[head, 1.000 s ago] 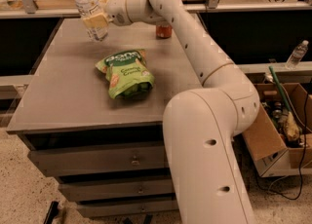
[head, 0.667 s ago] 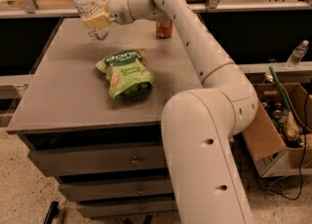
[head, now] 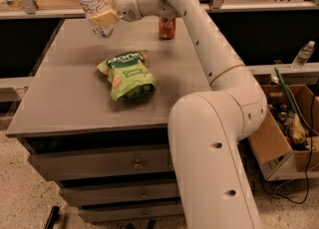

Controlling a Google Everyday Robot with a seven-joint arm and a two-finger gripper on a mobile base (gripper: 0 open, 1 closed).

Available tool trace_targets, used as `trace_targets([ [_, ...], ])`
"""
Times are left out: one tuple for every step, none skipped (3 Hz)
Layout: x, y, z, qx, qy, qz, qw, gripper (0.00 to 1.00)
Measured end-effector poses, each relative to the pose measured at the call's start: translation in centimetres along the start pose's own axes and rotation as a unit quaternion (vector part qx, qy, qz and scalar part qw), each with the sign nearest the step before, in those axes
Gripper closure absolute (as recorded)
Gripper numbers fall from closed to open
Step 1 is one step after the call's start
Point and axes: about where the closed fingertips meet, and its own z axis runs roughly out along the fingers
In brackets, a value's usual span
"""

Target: Knock blue plastic bottle over

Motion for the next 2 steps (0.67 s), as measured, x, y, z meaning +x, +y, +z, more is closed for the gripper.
trace_targets([
  [-1.3, 0.2, -1.3, 0.008, -0.004, -0.044, 0.9990, 1.00],
  [-2.9, 0.6, -3.5, 0.034, 0.007, -0.104, 0.9940, 1.00],
])
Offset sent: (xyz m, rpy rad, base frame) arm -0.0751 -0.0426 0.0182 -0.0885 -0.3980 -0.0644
